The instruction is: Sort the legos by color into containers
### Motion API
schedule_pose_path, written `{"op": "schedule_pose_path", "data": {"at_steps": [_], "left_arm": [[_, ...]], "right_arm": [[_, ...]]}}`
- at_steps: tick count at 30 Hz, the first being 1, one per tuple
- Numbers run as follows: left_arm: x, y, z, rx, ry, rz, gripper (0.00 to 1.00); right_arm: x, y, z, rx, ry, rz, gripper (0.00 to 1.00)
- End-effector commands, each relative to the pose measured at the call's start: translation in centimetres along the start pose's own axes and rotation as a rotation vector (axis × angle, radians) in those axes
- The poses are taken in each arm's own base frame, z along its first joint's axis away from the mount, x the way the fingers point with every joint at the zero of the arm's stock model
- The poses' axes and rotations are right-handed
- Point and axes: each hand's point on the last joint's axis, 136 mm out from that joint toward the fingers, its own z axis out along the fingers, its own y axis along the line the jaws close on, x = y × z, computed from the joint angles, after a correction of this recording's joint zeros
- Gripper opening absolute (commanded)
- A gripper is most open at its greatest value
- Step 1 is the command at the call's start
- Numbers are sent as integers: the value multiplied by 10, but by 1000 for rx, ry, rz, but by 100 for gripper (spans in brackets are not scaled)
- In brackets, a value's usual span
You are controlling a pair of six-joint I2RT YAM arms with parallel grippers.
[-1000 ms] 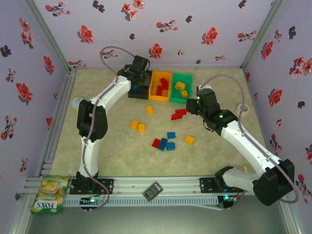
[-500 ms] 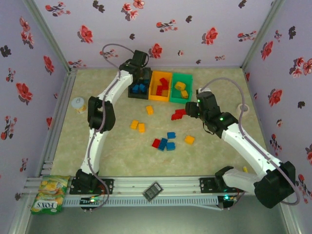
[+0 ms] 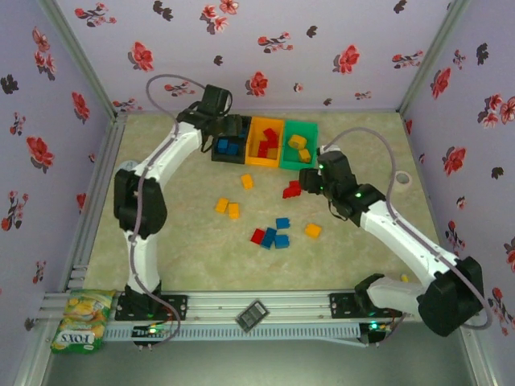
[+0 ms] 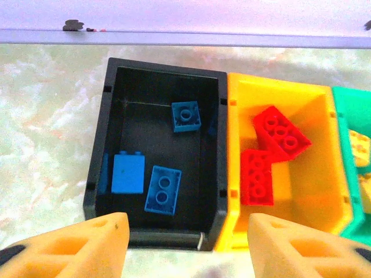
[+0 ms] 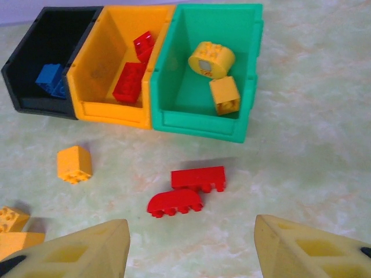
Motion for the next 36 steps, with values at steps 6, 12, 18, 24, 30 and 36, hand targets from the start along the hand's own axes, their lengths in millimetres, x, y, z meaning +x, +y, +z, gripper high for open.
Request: {"op": "schedule_pose_path", "data": {"at_steps": [6, 12, 18, 24, 30, 36], "left_arm": [[34, -1, -46, 76, -41, -107, 57], [52, 0, -67, 128, -54, -199, 57], [42, 1, -90, 117, -84, -169, 57], [45, 5, -106, 116, -90, -144, 57], [49, 9, -114, 107, -97, -130, 57], [49, 12, -120, 100, -107, -122, 57]], "right_arm": [[9, 54, 44, -179, -1, 46, 61], [23, 87, 74, -224, 38, 19, 60], [46, 118, 109, -235, 105, -28, 59], [61, 143, 136, -228, 144, -75, 57], [70, 153, 158, -214, 181, -105, 55], [71, 152, 169, -172, 193, -143, 54]]}}
